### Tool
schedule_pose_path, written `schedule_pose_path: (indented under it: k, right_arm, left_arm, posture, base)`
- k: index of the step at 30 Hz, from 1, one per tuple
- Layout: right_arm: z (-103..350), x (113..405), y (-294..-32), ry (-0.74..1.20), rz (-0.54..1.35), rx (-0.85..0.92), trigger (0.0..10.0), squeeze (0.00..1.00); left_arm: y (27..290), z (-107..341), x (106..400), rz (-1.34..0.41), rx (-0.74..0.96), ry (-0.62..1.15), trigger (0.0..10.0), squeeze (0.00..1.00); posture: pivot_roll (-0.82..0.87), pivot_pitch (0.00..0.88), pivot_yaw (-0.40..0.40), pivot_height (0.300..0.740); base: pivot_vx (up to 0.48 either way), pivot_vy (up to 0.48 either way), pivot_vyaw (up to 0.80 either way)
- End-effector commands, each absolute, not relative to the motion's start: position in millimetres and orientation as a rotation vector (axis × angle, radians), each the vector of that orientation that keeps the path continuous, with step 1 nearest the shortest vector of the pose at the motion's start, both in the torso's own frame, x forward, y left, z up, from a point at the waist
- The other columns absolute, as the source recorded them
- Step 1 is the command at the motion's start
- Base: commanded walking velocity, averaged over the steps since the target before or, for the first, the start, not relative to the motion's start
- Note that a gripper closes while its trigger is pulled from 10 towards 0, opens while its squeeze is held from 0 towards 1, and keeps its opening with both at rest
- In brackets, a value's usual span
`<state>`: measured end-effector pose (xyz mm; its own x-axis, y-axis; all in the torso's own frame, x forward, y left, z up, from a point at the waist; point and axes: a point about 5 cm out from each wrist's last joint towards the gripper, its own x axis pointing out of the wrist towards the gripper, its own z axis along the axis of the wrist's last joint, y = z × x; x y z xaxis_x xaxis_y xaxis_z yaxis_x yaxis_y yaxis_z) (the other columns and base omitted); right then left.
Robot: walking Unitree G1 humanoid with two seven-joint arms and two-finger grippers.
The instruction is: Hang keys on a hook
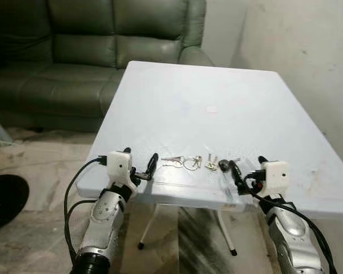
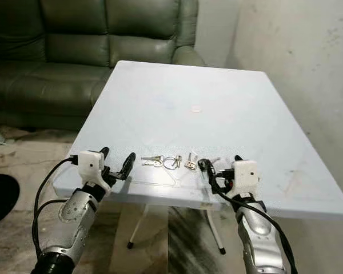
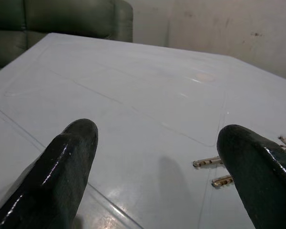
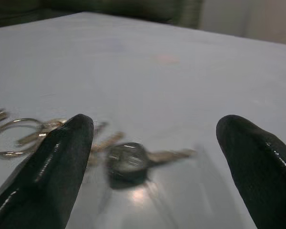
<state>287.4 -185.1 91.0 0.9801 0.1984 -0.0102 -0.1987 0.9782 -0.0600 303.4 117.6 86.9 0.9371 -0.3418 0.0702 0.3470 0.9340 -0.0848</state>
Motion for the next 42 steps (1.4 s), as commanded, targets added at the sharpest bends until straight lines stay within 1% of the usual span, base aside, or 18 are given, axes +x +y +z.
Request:
schedule_pose_path:
  k: [1,4,8,14,23,24,25,26,27,28,30,31,34,35,38,39,40,42]
  right_arm:
    - [99,292,-178,-0.007,0.243,-0.070,10.0,0.00]
    - [100,294,-169,-0.006,0.287,-0.083,10.0,0.00]
    - [100,294,-167,-0.002,0.286,-0.073,10.0,0.00]
    - [94,289,-174,0.004,0.306,-0.112,10.0,0.00]
    - [96,282,-196,0.036,0.327,-0.158,10.0,0.00]
    - [96,281,-197,0.038,0.337,-0.164,8.8,0.00]
    - [96,281,-197,0.040,0.345,-0.167,8.8,0.00]
    - [95,280,-198,0.043,0.349,-0.177,9.3,0.00]
    - [94,279,-198,0.048,0.370,-0.176,9.1,0.00]
    - [94,278,-197,0.050,0.382,-0.175,7.5,0.00]
    - [93,276,-197,0.057,0.391,-0.179,7.3,0.00]
    - [93,276,-197,0.057,0.391,-0.179,7.3,0.00]
    - [88,272,-195,0.085,0.428,-0.179,8.2,0.00]
    - [86,270,-194,0.093,0.446,-0.169,5.0,0.00]
    - [86,269,-194,0.096,0.433,-0.174,4.9,0.00]
    - [86,269,-193,0.093,0.438,-0.164,1.8,0.00]
    - [87,269,-193,0.088,0.443,-0.163,0.0,0.00]
    - [87,269,-192,0.088,0.444,-0.168,0.0,0.00]
  left_arm:
    - [112,90,302,-0.386,-0.077,-0.062,10.0,0.00]
    - [108,91,299,-0.406,-0.076,-0.061,10.0,0.00]
    - [106,91,297,-0.409,-0.069,-0.064,10.0,0.00]
    - [107,91,297,-0.401,-0.075,-0.060,10.0,0.00]
    - [106,93,297,-0.409,-0.074,-0.054,10.0,0.00]
    - [105,93,297,-0.412,-0.073,-0.055,10.0,0.00]
    - [105,93,297,-0.414,-0.073,-0.055,10.0,0.00]
    - [105,93,297,-0.414,-0.071,-0.054,10.0,0.00]
    - [105,93,297,-0.416,-0.072,-0.055,10.0,0.00]
    - [105,93,297,-0.417,-0.070,-0.055,10.0,0.00]
    - [105,94,297,-0.418,-0.071,-0.056,10.0,0.00]
    - [105,94,297,-0.418,-0.071,-0.056,10.0,0.00]
    - [104,94,297,-0.418,-0.072,-0.055,10.0,0.00]
    - [104,94,297,-0.419,-0.071,-0.055,10.0,0.00]
    - [104,94,297,-0.419,-0.072,-0.055,10.0,0.00]
    - [104,94,298,-0.418,-0.072,-0.055,10.0,0.00]
    - [104,94,298,-0.419,-0.073,-0.056,10.0,0.00]
    - [104,95,298,-0.419,-0.073,-0.057,10.0,0.00]
  posture:
    - [0.01,0.073,-0.078,0.740]
    - [0.01,0.077,-0.082,0.740]
    - [0.02,0.079,-0.086,0.740]
    - [0.02,0.081,-0.090,0.740]
    - [0.00,0.076,-0.083,0.740]
    - [0.00,0.076,-0.083,0.740]
    - [0.00,0.075,-0.081,0.740]
    - [0.00,0.075,-0.080,0.740]
    - [0.00,0.075,-0.080,0.740]
    - [0.00,0.073,-0.080,0.740]
    - [0.00,0.071,-0.079,0.740]
    - [0.00,0.071,-0.079,0.740]
    - [0.00,0.068,-0.078,0.740]
    - [0.00,0.067,-0.080,0.740]
    - [0.00,0.067,-0.080,0.740]
    - [0.00,0.067,-0.080,0.740]
    - [0.00,0.063,-0.082,0.740]
    - [0.00,0.063,-0.082,0.740]
  base:
    - [0.000,0.000,0.00]
    - [0.000,0.000,0.00]
    - [0.000,0.000,0.00]
    - [0.000,0.000,0.00]
    - [0.000,0.000,0.00]
    - [0.000,0.000,0.00]
    - [0.000,0.000,0.00]
    - [0.000,0.000,0.00]
    - [0.000,0.000,0.00]
    - [0.000,0.000,0.00]
    - [0.000,0.000,0.00]
    - [0.000,0.000,0.00]
    - [0.000,0.000,0.00]
    - [0.000,0.000,0.00]
    - [0.000,0.000,0.00]
    - [0.000,0.000,0.00]
    - [0.000,0.000,0.00]
    - [0.000,0.000,0.00]
